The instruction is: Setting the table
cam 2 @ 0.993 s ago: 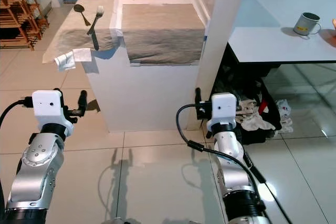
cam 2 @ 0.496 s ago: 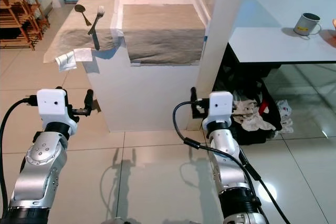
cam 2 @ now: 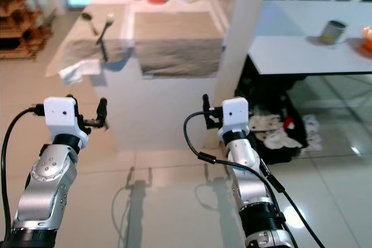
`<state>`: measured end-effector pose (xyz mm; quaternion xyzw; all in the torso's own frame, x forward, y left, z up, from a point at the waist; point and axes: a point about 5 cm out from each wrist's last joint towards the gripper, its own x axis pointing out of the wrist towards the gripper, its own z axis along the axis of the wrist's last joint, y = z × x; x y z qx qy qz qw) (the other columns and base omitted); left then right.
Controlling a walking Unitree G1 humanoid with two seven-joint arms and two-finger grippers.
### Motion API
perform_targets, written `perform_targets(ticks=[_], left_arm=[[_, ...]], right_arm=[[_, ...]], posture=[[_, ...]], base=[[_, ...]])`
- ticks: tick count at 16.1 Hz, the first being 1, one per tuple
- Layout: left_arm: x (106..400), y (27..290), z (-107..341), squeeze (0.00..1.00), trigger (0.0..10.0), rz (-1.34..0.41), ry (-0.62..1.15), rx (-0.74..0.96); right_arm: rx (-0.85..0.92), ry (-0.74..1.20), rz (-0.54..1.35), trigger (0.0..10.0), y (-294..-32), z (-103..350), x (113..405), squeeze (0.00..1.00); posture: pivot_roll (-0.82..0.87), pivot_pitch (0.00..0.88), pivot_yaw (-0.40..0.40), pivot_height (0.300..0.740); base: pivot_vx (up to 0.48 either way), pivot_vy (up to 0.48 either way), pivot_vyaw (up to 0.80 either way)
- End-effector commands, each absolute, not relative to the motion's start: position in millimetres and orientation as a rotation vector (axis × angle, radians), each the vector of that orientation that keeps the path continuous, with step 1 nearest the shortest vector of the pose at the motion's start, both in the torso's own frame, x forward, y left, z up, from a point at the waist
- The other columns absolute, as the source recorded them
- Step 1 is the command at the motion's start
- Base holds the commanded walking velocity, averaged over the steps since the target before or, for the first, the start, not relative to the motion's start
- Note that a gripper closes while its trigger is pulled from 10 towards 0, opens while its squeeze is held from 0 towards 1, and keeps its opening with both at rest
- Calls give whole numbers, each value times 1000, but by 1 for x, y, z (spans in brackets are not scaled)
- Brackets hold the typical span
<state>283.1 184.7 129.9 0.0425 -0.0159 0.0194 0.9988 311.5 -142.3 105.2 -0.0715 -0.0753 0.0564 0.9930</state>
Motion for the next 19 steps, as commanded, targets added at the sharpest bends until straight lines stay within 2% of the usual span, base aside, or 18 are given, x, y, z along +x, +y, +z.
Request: perform_targets(ticks=[1,4,19], left_arm=[[286,180,137,0,10000,36,-62,85],[286,178,137,0,10000,32,-59,91],[293,171,153,0,10000,30,-106,91]], right_arm=[[-152,-168,120,10000,-143,110,314,0],[-154,-163,107,10000,-145,110,315,0],[-179,-174,144,10000,-139,109,315,0]], posture=[[34,0,-2,740],[32,0,-1,740],[34,0,3,740]], base=[[450,0,0],[450,0,608],[442,0,0]])
